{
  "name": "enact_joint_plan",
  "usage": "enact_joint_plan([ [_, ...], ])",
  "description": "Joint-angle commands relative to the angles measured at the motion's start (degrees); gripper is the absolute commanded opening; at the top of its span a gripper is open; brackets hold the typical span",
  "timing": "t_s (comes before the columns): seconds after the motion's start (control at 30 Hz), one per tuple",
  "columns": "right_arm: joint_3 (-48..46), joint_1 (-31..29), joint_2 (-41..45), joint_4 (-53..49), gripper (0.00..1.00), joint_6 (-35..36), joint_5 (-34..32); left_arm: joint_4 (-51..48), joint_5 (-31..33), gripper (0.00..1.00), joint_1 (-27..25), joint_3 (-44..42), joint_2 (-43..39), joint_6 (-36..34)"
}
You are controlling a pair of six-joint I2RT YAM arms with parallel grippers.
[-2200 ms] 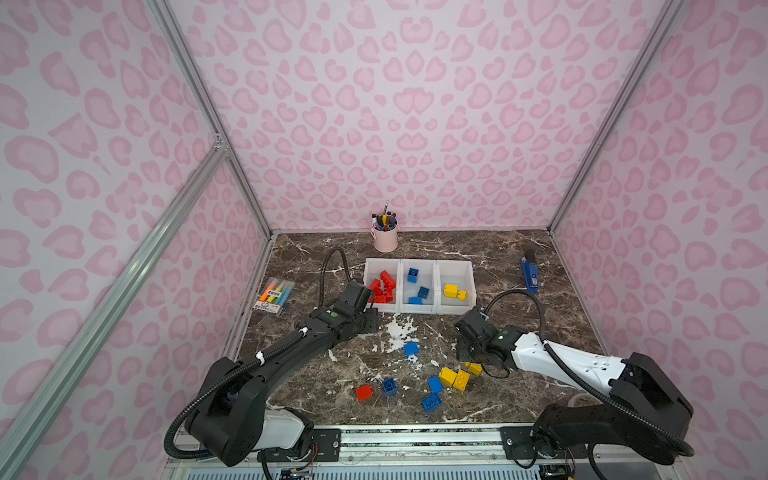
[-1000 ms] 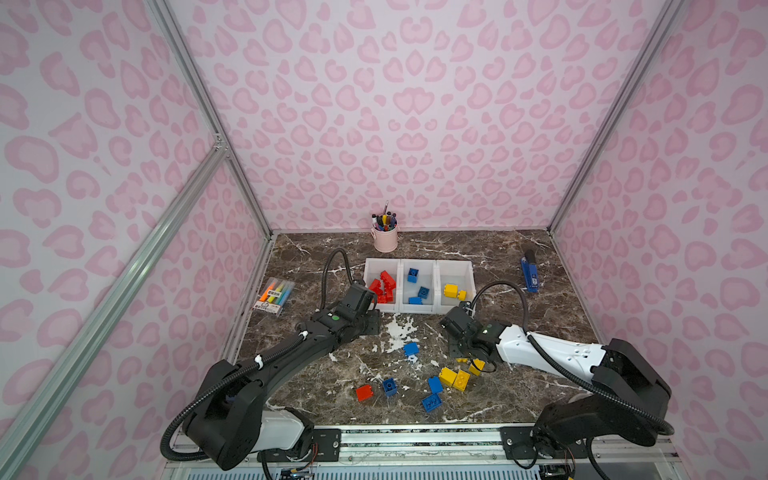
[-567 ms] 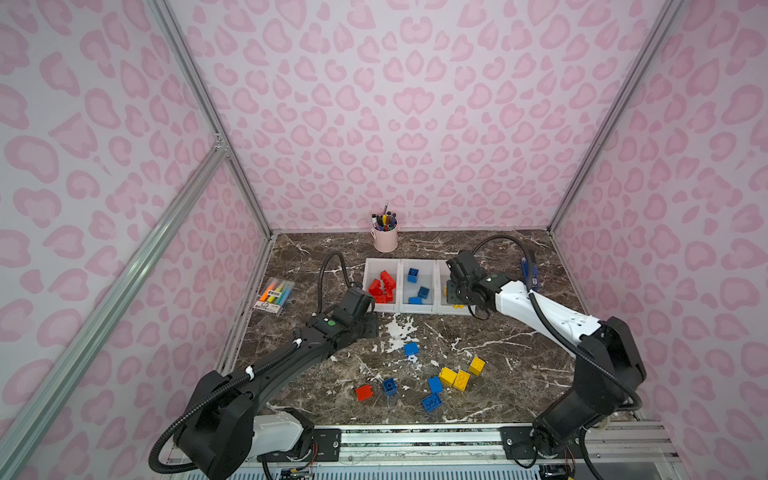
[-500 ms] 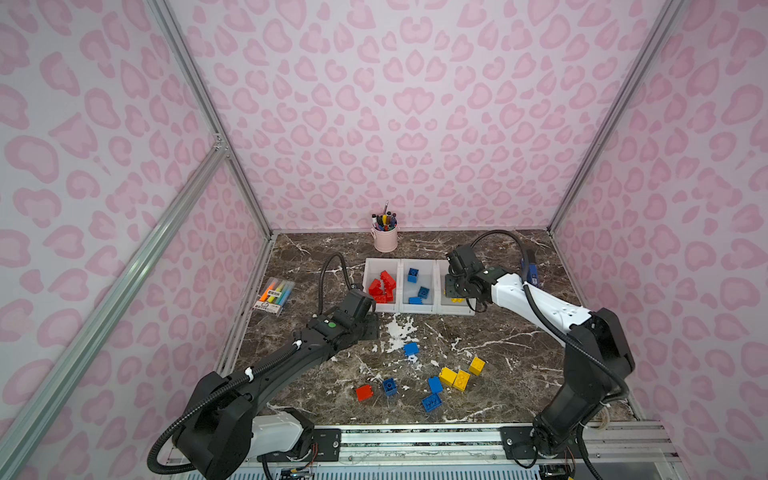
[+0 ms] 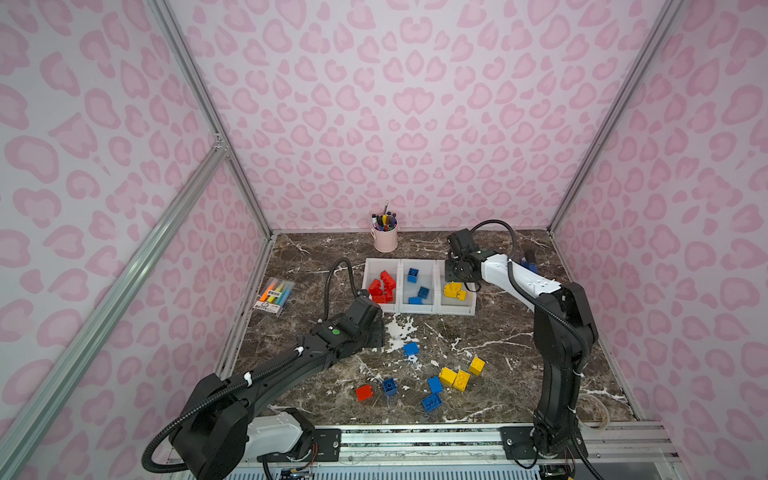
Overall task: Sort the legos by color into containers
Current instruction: 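Carry the yellow brick into the far compartment and open the right gripper, then raise the right gripper from the bin while the left gripper moves toward the blue bricks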
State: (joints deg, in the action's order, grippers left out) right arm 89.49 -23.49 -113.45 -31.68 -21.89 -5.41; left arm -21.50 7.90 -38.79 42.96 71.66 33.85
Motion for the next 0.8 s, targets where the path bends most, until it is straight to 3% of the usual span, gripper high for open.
enact_joint_plan([
  [0.0, -0.08, -0.07, 0.71, -0.62, 0.68, 0.27, 0.0, -1.26, 0.36, 0.64, -0.47, -0.4, -0.47, 0.52],
  [0.4, -5.94, -0.04, 8.02, 0.2, 0.7, -0.14, 1.6, -4.47, 1.96, 0.65, -5.28, -1.16, -1.31, 1.83],
  [0.77, -14.6, -0.67, 15.36, 2.63, 0.7, -0.26, 2.86, -9.7, 3.8, 0.73, -15.57, -2.76, -3.31, 13.62],
])
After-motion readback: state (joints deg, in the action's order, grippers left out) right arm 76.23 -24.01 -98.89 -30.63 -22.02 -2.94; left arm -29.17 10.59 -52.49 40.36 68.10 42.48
